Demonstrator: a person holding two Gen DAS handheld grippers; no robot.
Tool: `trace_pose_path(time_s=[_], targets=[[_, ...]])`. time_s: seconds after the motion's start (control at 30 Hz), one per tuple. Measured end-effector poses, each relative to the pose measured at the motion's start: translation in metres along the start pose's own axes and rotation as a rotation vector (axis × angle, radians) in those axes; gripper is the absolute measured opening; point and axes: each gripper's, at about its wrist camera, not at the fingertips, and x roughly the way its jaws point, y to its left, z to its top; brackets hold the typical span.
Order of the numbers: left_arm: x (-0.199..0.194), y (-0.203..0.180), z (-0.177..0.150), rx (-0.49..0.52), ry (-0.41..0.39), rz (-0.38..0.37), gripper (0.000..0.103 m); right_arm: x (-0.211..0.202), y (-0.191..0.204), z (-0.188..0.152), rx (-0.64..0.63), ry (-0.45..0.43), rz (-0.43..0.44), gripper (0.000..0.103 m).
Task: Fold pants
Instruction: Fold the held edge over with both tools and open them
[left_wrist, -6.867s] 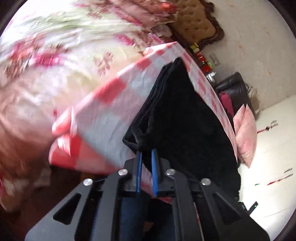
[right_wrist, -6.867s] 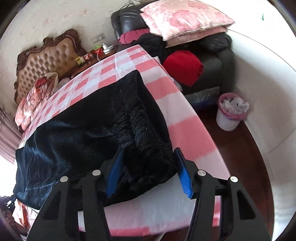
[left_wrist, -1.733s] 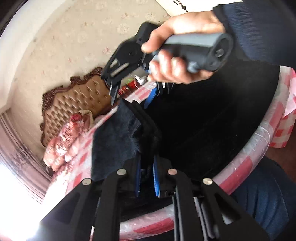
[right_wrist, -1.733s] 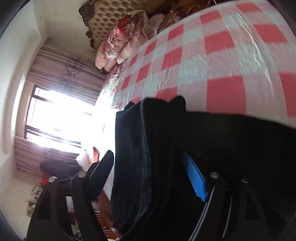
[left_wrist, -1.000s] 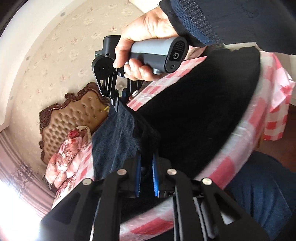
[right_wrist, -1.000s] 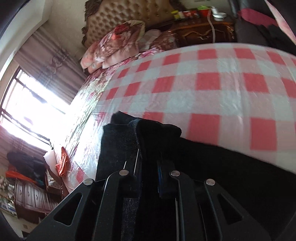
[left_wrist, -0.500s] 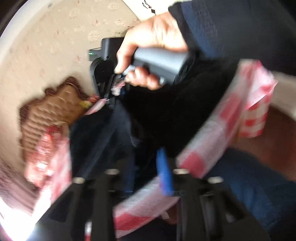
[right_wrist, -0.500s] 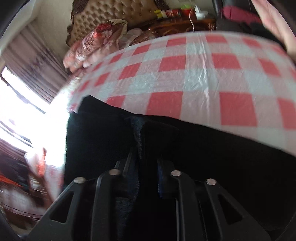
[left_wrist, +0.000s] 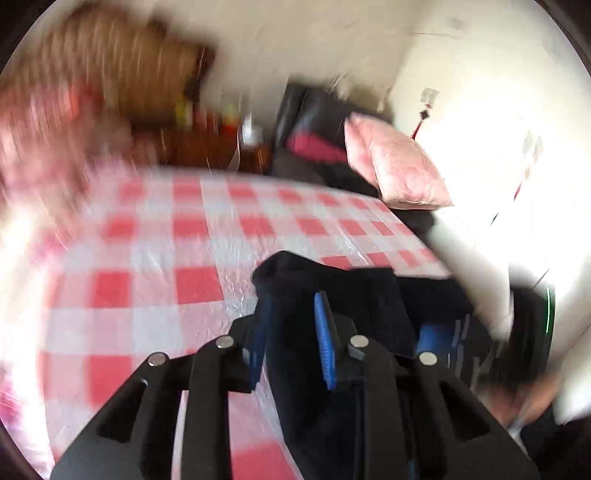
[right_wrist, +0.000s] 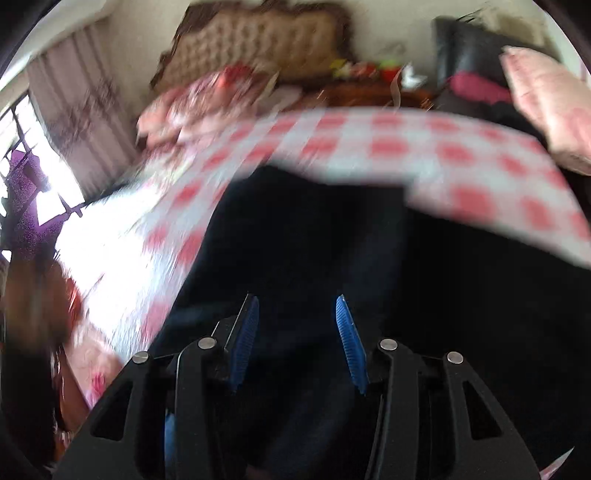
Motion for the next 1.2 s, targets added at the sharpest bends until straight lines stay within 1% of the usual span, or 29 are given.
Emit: trace_pose_path(time_s=[0.03, 0.07, 0.13, 0.2, 0.23, 0.27, 0.3, 0.33, 0.37, 0.4, 0.43, 0.47, 0.53, 0.57, 0.6, 0.63, 0.67, 0.7, 0.73, 0.77, 0.8, 0.87, 0.9, 0.97, 1.0, 1.07, 1.1, 1.17, 1.2], targets=[[0.017, 0.015, 0.018, -0.031, 0.040, 0.017, 0.024, 0.012, 0.007, -0.011, -0.016, 0.028, -0.044, 0.044], [0.032, 0.018, 0.034, -0.008, 0.077, 0.001, 0.024, 0.022, 0.009, -0.019, -0.013, 0.054, -0.081, 0.044], [0.054, 0.015, 0.048, 0.015, 0.146, -0.075, 0.026, 0.022, 0.014, -0.031, -0.038, 0.024, -0.110, 0.044], [0.091, 0.005, 0.061, 0.073, 0.268, -0.039, 0.039, 0.025, 0.019, -0.031, -0.071, 0.035, -0.136, 0.043], [0.107, 0.002, 0.057, 0.089, 0.323, -0.013, 0.037, 0.026, 0.019, -0.029, -0.068, 0.040, -0.136, 0.044], [0.133, -0.001, 0.055, 0.141, 0.421, 0.037, 0.026, 0.028, 0.017, -0.028, -0.060, 0.044, -0.132, 0.044], [0.151, -0.005, 0.048, 0.232, 0.496, 0.114, 0.024, 0.028, 0.018, -0.029, -0.057, 0.046, -0.131, 0.043], [0.160, -0.006, 0.039, 0.309, 0.515, 0.271, 0.021, 0.029, 0.018, -0.029, -0.056, 0.049, -0.131, 0.044], [0.166, -0.001, 0.037, 0.343, 0.510, 0.418, 0.016, 0.029, 0.017, -0.029, -0.057, 0.048, -0.132, 0.044], [0.165, 0.012, 0.046, 0.316, 0.480, 0.474, 0.017, 0.029, 0.017, -0.029, -0.060, 0.046, -0.133, 0.044], [0.157, 0.019, 0.053, 0.260, 0.458, 0.385, 0.017, 0.028, 0.017, -0.031, -0.062, 0.043, -0.131, 0.044], [0.140, 0.022, 0.060, 0.199, 0.415, 0.258, 0.021, 0.027, 0.017, -0.032, -0.060, 0.040, -0.126, 0.044], [0.112, 0.016, 0.065, 0.213, 0.330, 0.144, 0.024, 0.024, 0.018, -0.034, -0.058, 0.036, -0.119, 0.044], [0.099, 0.009, 0.066, 0.238, 0.311, 0.051, 0.035, 0.024, 0.018, -0.034, -0.059, 0.037, -0.119, 0.044], [0.094, 0.004, 0.064, 0.265, 0.317, -0.003, 0.051, 0.022, 0.019, -0.035, -0.061, 0.038, -0.119, 0.044], [0.091, -0.004, 0.062, 0.319, 0.318, -0.026, 0.053, 0.022, 0.019, -0.035, -0.063, 0.040, -0.119, 0.044], [0.092, -0.014, 0.057, 0.390, 0.319, -0.036, 0.054, 0.021, 0.019, -0.035, -0.062, 0.042, -0.117, 0.044], [0.098, -0.019, 0.055, 0.426, 0.342, -0.052, 0.054, 0.021, 0.019, -0.034, -0.059, 0.043, -0.113, 0.044], [0.108, -0.026, 0.049, 0.480, 0.385, -0.054, 0.054, 0.021, 0.017, -0.033, -0.051, 0.044, -0.107, 0.044], [0.117, -0.029, 0.045, 0.524, 0.416, -0.044, 0.050, 0.020, 0.016, -0.033, -0.044, 0.045, -0.102, 0.044], [0.130, -0.036, 0.037, 0.595, 0.482, -0.039, 0.028, 0.021, 0.016, -0.032, -0.042, 0.046, -0.102, 0.044], [0.132, -0.040, 0.033, 0.644, 0.506, -0.061, 0.007, 0.021, 0.017, -0.032, -0.048, 0.046, -0.107, 0.044], [0.130, -0.038, 0.034, 0.649, 0.496, -0.055, 0.003, 0.021, 0.016, -0.032, -0.051, 0.047, -0.109, 0.044], [0.121, -0.036, 0.048, 0.625, 0.439, -0.046, 0.000, 0.021, 0.017, -0.032, -0.058, 0.047, -0.112, 0.044], [0.121, -0.032, 0.055, 0.612, 0.397, -0.005, 0.000, 0.022, 0.017, -0.032, -0.057, 0.049, -0.114, 0.044], [0.131, -0.020, 0.060, 0.578, 0.375, 0.109, 0.000, 0.022, 0.018, -0.031, -0.057, 0.051, -0.117, 0.044], [0.135, -0.009, 0.061, 0.523, 0.356, 0.146, 0.000, 0.022, 0.018, -0.031, -0.055, 0.049, -0.119, 0.044], [0.124, 0.003, 0.063, 0.418, 0.289, 0.138, 0.001, 0.022, 0.020, -0.032, -0.049, 0.047, -0.122, 0.044], [0.112, 0.010, 0.064, 0.338, 0.251, 0.121, 0.012, 0.022, 0.021, -0.032, -0.045, 0.047, -0.122, 0.044]])
